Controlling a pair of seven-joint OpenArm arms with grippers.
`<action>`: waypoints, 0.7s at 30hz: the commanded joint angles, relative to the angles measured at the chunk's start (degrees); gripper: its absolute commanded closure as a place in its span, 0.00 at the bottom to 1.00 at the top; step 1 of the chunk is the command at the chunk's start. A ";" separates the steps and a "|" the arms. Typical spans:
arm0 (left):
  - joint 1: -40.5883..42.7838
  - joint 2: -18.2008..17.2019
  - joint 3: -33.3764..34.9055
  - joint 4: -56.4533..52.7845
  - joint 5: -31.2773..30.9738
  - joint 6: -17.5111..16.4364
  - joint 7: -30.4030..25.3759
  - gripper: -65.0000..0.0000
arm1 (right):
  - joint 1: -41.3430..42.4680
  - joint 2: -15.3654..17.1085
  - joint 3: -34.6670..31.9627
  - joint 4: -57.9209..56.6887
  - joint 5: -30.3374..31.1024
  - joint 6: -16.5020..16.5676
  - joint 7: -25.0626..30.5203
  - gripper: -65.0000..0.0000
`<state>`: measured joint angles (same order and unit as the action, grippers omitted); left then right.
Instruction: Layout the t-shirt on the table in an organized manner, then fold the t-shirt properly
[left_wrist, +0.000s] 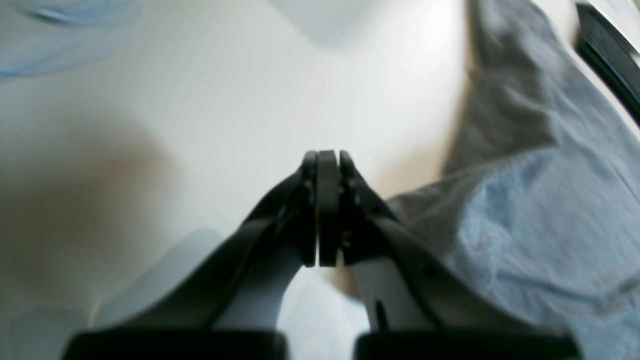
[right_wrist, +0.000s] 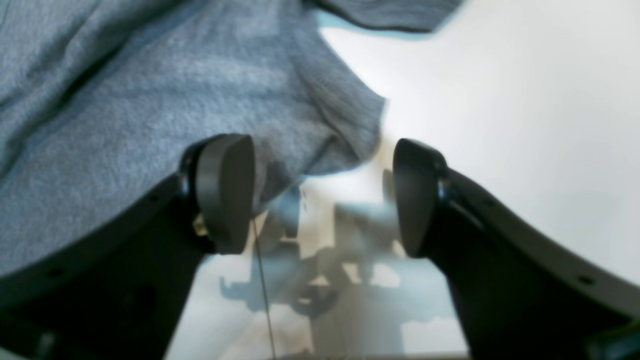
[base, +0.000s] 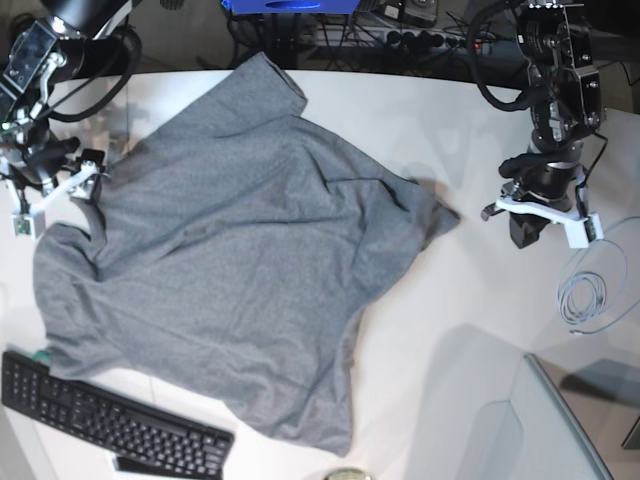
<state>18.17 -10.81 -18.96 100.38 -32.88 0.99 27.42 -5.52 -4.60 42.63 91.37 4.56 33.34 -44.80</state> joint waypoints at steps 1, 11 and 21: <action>1.03 -0.22 -0.78 0.94 -0.39 -0.69 -0.74 1.00 | 0.11 0.78 0.23 -0.69 0.32 -0.07 0.80 0.43; 3.14 -0.22 -6.93 0.59 -0.13 -1.13 -0.74 1.00 | -2.35 -1.16 -1.18 -3.15 6.21 -0.07 -4.39 0.44; 3.41 -0.22 -10.80 -0.38 -0.04 -4.29 -0.65 1.00 | -5.34 -1.51 -8.92 -3.50 11.49 -0.07 -9.58 0.45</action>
<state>21.61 -10.35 -29.36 99.39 -32.71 -3.05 27.83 -11.11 -6.35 33.74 86.94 15.16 33.36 -54.87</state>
